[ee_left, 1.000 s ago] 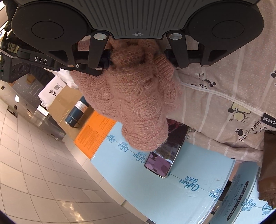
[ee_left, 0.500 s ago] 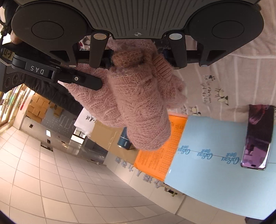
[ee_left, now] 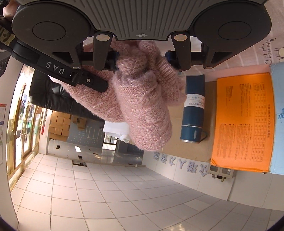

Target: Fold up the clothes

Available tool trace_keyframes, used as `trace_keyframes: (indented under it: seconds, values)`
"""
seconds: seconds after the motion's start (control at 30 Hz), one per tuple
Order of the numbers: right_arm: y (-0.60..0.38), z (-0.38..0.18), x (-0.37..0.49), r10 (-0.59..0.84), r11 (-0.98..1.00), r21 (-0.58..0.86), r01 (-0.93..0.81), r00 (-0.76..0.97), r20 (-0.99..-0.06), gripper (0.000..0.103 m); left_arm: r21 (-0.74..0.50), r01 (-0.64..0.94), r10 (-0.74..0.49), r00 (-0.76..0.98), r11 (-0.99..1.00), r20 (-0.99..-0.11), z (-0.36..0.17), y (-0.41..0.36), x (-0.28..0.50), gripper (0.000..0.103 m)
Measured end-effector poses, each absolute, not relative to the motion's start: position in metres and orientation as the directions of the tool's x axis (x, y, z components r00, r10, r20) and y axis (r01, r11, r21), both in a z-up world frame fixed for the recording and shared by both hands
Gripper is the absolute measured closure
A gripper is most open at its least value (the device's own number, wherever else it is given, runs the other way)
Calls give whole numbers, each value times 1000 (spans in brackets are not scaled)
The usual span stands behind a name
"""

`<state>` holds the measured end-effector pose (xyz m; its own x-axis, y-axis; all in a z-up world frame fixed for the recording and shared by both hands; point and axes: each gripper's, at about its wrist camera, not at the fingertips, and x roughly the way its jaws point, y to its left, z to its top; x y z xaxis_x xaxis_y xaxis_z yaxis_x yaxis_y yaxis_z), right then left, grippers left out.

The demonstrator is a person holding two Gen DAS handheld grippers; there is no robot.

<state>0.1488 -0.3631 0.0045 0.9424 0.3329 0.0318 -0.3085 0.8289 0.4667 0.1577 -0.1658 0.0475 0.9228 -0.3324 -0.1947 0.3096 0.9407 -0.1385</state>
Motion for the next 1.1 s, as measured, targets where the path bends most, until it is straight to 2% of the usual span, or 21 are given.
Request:
trace_keyframes:
  seconds: [0.1, 0.2, 0.3, 0.37, 0.5, 0.53, 0.57, 0.63, 0.73, 0.83, 0.9, 1.0, 1.1]
  values:
    - [-378, -4, 164, 263, 803, 552, -224, 965, 10, 57, -92, 355, -367, 911, 930, -187, 40, -184, 180, 60]
    - [-385, -9, 173, 175, 818, 561, -129, 984, -29, 57, -101, 363, -376, 903, 926, -208, 27, -193, 199, 60]
    - [-387, -15, 186, 81, 849, 528, 3, 988, -135, 57, -118, 364, -383, 893, 924, -236, 13, -201, 218, 60]
    - [-392, -20, 198, 75, 836, 546, 53, 975, -209, 57, -130, 365, -387, 886, 922, -254, 4, -207, 230, 59]
    - [-402, -36, 217, 77, 800, 582, 145, 937, -340, 56, -187, 332, -375, 880, 924, -290, -8, -203, 244, 50]
    - [-402, -39, 219, 84, 794, 588, 154, 930, -357, 56, -189, 319, -363, 883, 929, -296, -8, -201, 246, 44]
    - [-401, -40, 220, 84, 796, 585, 158, 927, -364, 55, -188, 300, -346, 886, 935, -308, -8, -200, 248, 33]
    - [-400, -43, 222, 83, 800, 577, 165, 922, -379, 53, -203, 257, -310, 901, 945, -303, -7, -194, 246, 23]
    - [-398, -44, 223, 82, 807, 568, 163, 921, -381, 53, -227, 225, -282, 924, 948, -260, -1, -185, 239, 16]
    - [-398, -44, 224, 74, 808, 564, 173, 919, -387, 49, -183, 190, -231, 945, 964, -232, 5, -178, 239, 10]
    - [-397, -43, 226, 63, 814, 552, 180, 918, -392, 38, -170, 145, -186, 947, 975, -261, 5, -173, 245, 9]
    - [-395, -43, 228, 46, 823, 534, 192, 915, -400, 33, -104, 118, -148, 916, 988, -373, -1, -180, 258, 8]
    - [-393, -43, 229, 31, 835, 513, 200, 913, -406, 27, -83, 103, -129, 892, 991, -433, -7, -182, 268, 5]
